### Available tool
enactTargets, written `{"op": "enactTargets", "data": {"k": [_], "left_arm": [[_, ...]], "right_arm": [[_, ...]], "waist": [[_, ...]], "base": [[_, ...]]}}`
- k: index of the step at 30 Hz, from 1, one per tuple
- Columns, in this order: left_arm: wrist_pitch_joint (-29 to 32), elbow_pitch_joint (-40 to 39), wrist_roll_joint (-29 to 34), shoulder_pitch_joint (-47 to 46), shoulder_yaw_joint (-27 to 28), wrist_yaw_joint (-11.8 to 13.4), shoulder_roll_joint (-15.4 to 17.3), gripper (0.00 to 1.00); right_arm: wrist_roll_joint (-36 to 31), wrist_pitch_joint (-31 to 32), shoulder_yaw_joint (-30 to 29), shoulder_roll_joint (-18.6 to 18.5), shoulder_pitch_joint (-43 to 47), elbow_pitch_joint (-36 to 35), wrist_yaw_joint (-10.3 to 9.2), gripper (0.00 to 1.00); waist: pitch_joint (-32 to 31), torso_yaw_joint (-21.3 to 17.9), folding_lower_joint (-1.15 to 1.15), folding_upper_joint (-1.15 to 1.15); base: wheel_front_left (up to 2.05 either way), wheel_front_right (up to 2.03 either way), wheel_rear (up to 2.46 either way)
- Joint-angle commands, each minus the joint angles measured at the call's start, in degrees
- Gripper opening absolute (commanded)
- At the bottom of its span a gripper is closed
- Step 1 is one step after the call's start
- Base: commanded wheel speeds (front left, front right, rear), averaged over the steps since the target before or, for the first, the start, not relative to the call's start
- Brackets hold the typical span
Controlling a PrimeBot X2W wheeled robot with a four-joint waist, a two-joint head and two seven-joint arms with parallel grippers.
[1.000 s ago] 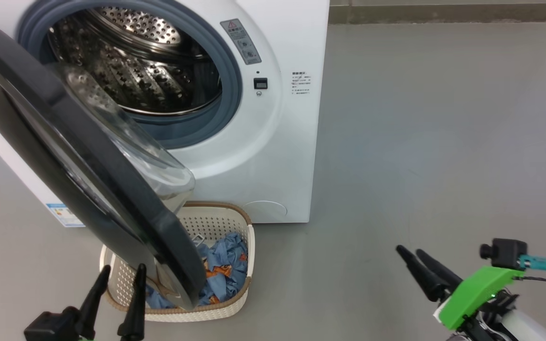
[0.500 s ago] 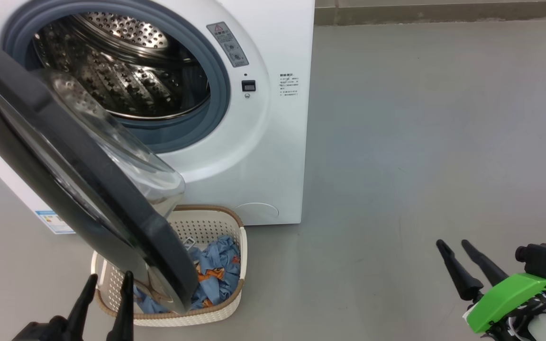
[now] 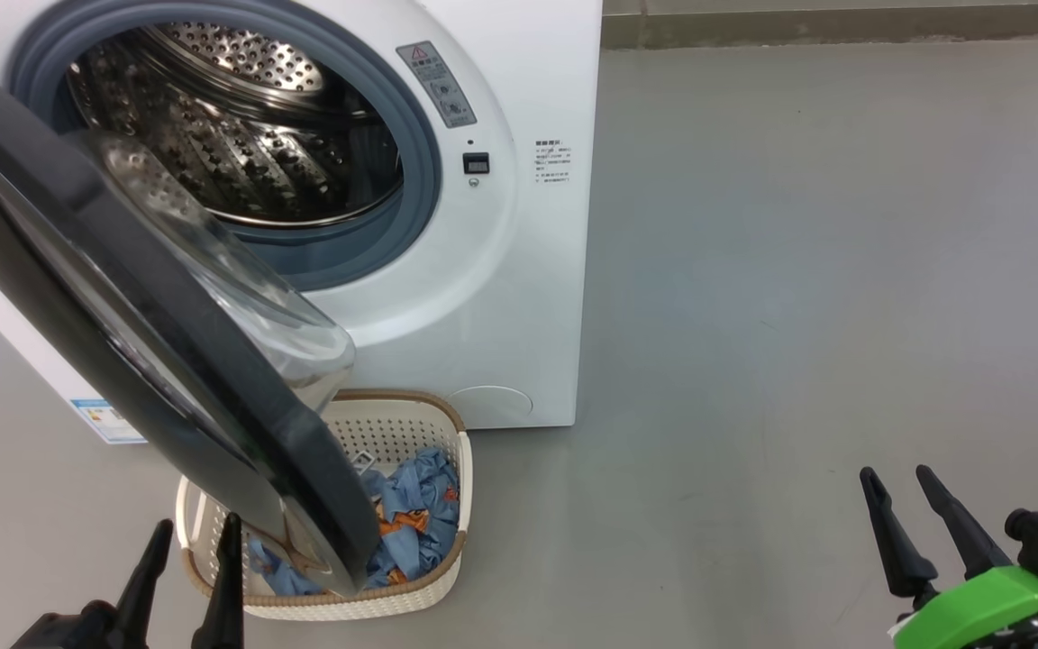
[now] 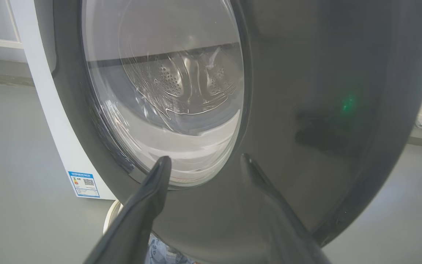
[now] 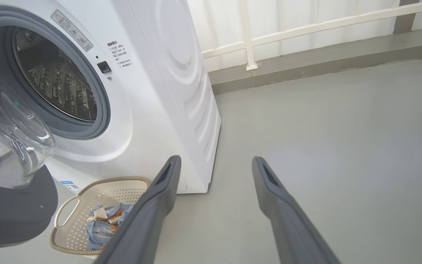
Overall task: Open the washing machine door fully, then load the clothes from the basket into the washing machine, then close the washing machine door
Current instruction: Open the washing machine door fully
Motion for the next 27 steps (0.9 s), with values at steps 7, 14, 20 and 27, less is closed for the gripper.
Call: {"op": "enactTargets", "data": {"k": [7,14,20,27], "left_arm": [[-0.37,-1.6,1.01,-1.38,2.57,-0.09,0.32,1.0],[-0.37,-0.99,0.94,-1.43,3.05,-0.09,-0.72,1.0],[-0.37,-0.7,1.05,-1.8,3.27,-0.09,-1.11,1.0],[-0.37,-3.37,0.71,-2.91,5.91,-0.09,-1.86,0.0]], "right_arm": [[-4.11,-0.69,-1.38,0.87,1.66,-3.19,0.09,1.0],[-5.69,-0.7,-1.66,2.1,2.75,-2.32,0.09,1.0],[-6.08,-0.7,-1.62,2.35,2.96,-2.11,0.09,1.0],[-6.04,-0.7,-1.32,2.47,3.1,-2.38,0.09,1.0]], "waist": [[0.14,0.28,0.0,0.0],[0.19,0.7,0.0,0.0],[0.05,0.86,0.0,0.0],[-0.47,1.48,0.0,0.0]], "base": [[0.0,0.0,0.0],[0.0,0.0,0.0],[0.0,0.0,0.0],[0.0,0.0,0.0]]}}
